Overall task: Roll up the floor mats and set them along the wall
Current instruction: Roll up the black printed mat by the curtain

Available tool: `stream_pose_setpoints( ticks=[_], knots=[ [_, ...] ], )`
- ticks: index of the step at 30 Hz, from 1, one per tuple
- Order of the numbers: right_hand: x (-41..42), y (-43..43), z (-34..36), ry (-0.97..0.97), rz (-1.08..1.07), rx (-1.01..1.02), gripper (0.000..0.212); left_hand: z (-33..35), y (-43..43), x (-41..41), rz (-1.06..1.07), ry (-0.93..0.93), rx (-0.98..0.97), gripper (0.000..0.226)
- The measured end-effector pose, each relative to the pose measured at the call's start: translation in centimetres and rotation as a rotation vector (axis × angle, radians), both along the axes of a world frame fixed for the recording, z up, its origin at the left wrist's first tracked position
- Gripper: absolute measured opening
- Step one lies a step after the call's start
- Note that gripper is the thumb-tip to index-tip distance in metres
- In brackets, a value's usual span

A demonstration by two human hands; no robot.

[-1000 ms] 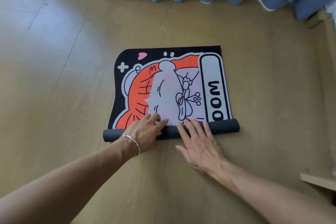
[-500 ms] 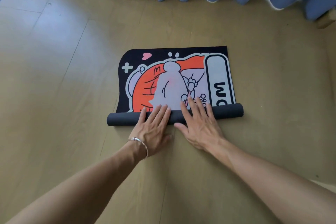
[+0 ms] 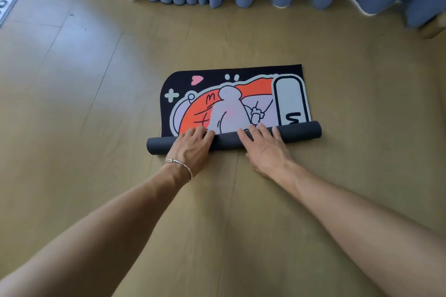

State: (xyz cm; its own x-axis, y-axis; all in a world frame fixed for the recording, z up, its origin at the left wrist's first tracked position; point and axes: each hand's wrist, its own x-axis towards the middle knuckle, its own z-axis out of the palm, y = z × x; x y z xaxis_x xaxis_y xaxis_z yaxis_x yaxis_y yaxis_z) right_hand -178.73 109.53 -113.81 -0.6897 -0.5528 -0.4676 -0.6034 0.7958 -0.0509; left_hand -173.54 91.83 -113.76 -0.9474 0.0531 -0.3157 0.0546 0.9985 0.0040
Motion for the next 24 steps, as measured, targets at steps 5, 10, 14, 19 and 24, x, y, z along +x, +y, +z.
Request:
stream_pose_setpoints(
  ticks=[5, 10, 14, 19, 24],
  knots=[
    [1.3, 0.6, 1.1, -0.033, 0.029, -0.013, 0.064, 1.9, 0.4, -0.1, -0.08, -0.212, 0.099, 0.025],
    [6.1, 3.1, 1.4, -0.103, 0.091, 0.078, 0.076, 1.6, 1.2, 3.2, -0.039, -0.414, 0.271, 0.052],
    [6.2, 3.6, 1.0, -0.057, 0.074, 0.032, 0.076, 1.3, 0.1, 2.8, 0.155, -0.431, 0.427, 0.048],
    [6.4, 3.8, -0.2, -0.009, 0.171, -0.029, 0.097, 0.1, -0.8, 3.1, 0.36, -0.333, 0.475, 0.048],
    [5.4, 3.4, -0.9, 0.036, 0.198, 0.031, 0.083, -0.4, -1.0, 4.0, 0.475, -0.178, 0.351, 0.059]
  ],
)
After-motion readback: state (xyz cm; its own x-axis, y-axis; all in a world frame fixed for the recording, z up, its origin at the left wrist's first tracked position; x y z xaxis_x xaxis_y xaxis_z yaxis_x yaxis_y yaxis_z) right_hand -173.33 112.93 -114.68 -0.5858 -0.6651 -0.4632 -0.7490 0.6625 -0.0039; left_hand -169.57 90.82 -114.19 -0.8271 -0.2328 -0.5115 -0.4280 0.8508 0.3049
